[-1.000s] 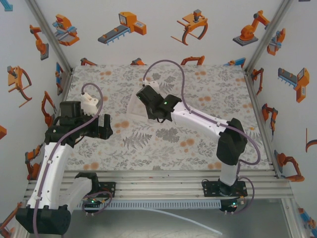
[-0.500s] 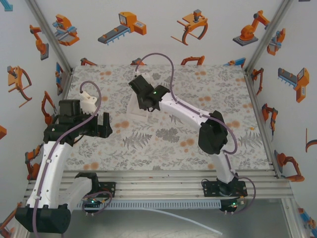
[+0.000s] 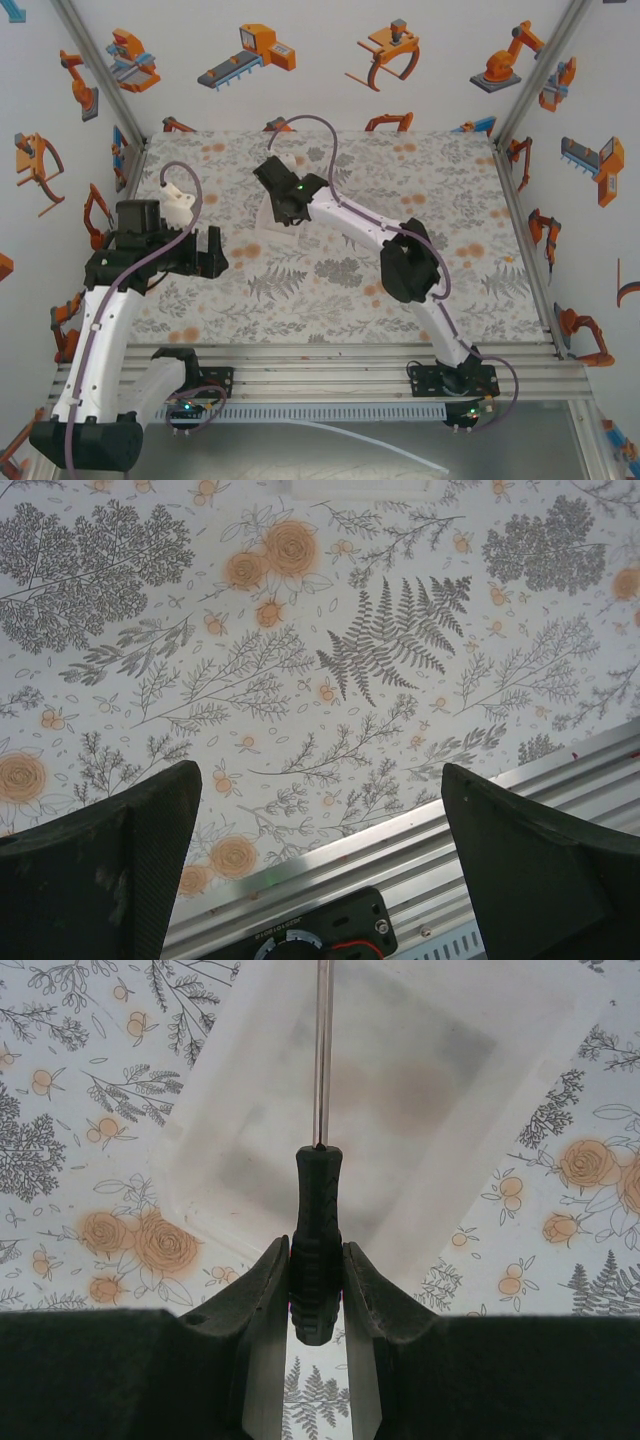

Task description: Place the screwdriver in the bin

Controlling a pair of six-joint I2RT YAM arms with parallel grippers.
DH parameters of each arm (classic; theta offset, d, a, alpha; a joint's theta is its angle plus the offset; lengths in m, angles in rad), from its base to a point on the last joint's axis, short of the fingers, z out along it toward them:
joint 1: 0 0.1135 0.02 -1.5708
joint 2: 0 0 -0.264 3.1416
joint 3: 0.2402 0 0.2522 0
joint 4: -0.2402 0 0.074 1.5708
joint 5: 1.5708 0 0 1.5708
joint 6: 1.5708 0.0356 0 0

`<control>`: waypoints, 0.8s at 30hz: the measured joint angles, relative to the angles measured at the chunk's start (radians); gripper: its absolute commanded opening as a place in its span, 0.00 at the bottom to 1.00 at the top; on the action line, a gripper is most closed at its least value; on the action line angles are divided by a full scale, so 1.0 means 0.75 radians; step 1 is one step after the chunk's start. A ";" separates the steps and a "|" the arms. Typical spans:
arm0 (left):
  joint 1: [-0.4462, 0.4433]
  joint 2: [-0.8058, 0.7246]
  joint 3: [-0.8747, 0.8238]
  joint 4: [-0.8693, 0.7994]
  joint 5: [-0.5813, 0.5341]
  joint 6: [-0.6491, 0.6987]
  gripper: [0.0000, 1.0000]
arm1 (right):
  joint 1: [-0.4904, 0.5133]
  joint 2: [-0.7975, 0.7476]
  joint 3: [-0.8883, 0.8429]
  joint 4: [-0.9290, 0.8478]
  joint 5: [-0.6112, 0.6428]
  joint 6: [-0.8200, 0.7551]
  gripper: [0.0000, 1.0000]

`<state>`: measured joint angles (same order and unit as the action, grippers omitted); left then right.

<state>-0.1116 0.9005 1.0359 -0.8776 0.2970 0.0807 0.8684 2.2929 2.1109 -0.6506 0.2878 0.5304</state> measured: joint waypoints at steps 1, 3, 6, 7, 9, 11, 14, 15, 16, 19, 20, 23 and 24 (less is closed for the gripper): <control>0.000 -0.004 0.006 -0.003 0.008 -0.001 0.97 | -0.002 0.006 0.003 -0.001 -0.002 0.005 0.23; 0.000 -0.012 0.012 -0.008 0.020 -0.004 0.97 | -0.006 0.016 0.012 0.000 -0.006 0.014 0.23; 0.000 -0.019 0.014 -0.011 0.031 -0.008 0.97 | -0.016 0.038 0.035 0.002 -0.011 0.028 0.23; 0.000 -0.019 0.014 -0.013 0.035 -0.009 0.97 | -0.020 0.049 0.047 0.005 -0.012 0.030 0.24; 0.000 -0.019 0.014 -0.016 0.040 -0.009 0.97 | -0.025 0.072 0.068 0.006 -0.014 0.035 0.24; 0.000 -0.020 0.014 -0.018 0.045 -0.010 0.97 | -0.028 0.092 0.080 0.005 -0.014 0.041 0.24; 0.000 -0.020 0.014 -0.018 0.049 -0.014 0.97 | -0.032 0.120 0.099 0.004 -0.014 0.051 0.24; 0.000 -0.020 0.014 -0.018 0.050 -0.014 0.97 | -0.033 0.132 0.108 0.005 -0.014 0.056 0.24; 0.000 -0.020 0.014 -0.018 0.050 -0.015 0.97 | -0.034 0.143 0.121 0.005 -0.014 0.061 0.24; 0.000 -0.020 0.014 -0.018 0.050 -0.019 0.97 | -0.038 0.178 0.147 0.006 -0.016 0.070 0.24; 0.000 -0.020 0.014 -0.018 0.050 -0.019 0.97 | -0.039 0.185 0.150 0.005 -0.018 0.072 0.24; 0.000 -0.020 0.014 -0.018 0.051 -0.019 0.97 | -0.041 0.203 0.158 0.005 -0.024 0.078 0.25; 0.000 -0.020 0.014 -0.018 0.051 -0.019 0.97 | -0.041 0.208 0.161 0.005 -0.026 0.081 0.25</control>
<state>-0.1116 0.8852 1.0462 -0.8909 0.3351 0.0666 0.8375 2.4489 2.2318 -0.6472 0.2680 0.5911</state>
